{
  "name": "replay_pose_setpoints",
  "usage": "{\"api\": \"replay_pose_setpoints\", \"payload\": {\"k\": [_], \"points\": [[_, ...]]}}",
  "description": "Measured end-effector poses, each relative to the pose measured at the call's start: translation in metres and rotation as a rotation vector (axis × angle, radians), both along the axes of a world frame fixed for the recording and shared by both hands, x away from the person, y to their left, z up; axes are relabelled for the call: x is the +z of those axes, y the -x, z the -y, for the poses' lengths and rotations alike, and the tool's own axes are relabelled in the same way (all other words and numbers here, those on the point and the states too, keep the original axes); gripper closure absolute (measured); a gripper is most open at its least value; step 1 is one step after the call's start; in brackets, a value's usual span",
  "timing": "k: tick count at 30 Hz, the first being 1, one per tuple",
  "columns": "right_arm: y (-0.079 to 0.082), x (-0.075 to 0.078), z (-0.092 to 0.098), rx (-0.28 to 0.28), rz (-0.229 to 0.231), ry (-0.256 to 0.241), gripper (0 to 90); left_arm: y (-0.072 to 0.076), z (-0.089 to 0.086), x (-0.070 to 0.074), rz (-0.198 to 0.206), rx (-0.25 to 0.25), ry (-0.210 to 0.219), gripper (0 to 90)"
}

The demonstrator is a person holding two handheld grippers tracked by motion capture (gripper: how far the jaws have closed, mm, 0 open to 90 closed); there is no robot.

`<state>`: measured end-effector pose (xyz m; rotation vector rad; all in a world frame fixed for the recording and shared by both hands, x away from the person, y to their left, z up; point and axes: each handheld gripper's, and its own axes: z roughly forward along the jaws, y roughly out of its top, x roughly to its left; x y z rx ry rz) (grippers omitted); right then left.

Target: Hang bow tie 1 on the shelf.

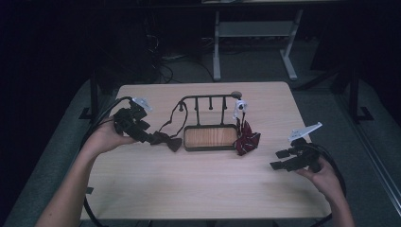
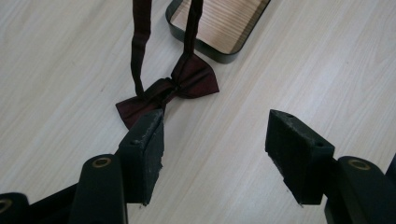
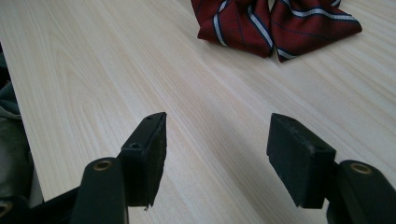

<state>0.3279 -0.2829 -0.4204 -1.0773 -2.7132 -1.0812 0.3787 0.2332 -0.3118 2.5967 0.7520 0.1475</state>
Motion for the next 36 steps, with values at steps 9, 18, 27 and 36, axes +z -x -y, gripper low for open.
{"api": "replay_pose_setpoints", "payload": {"k": [9,18,27,36], "points": [[0.000,-0.001,-0.001,0.003,-0.012,0.004,37.3,0.007,-0.003,-0.013,-0.001,-0.002,0.001,36.9],[0.000,-0.001,-0.001,0.004,-0.011,0.007,37.3,0.012,-0.006,-0.027,-0.011,0.000,0.016,35.9],[0.001,-0.002,-0.002,0.007,-0.009,0.012,37.3,0.018,-0.011,-0.038,-0.011,0.004,0.031,35.5],[0.001,-0.003,-0.003,0.013,-0.009,0.015,37.3,0.024,-0.012,-0.052,-0.010,0.002,0.022,35.0]]}}
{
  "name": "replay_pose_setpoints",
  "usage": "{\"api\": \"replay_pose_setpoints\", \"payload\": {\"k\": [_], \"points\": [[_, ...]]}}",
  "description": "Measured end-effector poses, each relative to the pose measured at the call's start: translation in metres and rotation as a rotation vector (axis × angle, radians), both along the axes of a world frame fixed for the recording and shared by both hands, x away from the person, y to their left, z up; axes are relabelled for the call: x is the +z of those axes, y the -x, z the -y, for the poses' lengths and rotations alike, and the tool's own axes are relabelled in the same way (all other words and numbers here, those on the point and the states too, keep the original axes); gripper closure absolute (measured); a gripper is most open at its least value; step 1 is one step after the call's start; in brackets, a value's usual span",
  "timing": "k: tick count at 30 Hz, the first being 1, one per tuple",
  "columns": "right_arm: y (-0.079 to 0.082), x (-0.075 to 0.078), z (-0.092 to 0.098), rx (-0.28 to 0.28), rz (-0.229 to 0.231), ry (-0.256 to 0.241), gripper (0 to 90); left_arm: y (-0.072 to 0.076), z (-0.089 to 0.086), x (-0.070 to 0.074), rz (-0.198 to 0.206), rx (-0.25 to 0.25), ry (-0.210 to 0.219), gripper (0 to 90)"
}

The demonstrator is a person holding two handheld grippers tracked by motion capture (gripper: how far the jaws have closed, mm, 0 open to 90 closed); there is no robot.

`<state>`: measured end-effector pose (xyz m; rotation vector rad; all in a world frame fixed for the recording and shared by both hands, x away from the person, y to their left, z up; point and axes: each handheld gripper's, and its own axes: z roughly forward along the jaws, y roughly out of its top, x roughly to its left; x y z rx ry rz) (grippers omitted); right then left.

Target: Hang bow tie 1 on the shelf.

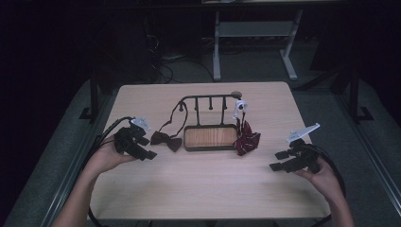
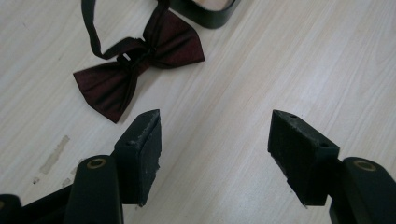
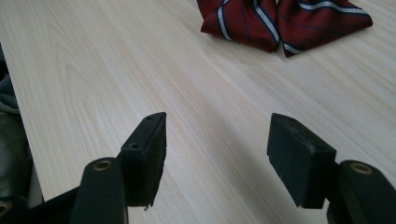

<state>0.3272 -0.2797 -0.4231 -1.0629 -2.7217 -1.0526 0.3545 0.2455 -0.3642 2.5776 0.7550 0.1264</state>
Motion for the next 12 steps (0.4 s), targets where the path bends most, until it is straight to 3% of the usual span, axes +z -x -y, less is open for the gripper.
{"api": "replay_pose_setpoints", "payload": {"k": [12], "points": [[0.001,-0.001,0.000,0.004,-0.002,-0.005,37.3,0.011,0.001,-0.013,0.014,0.005,0.003,34.4]]}}
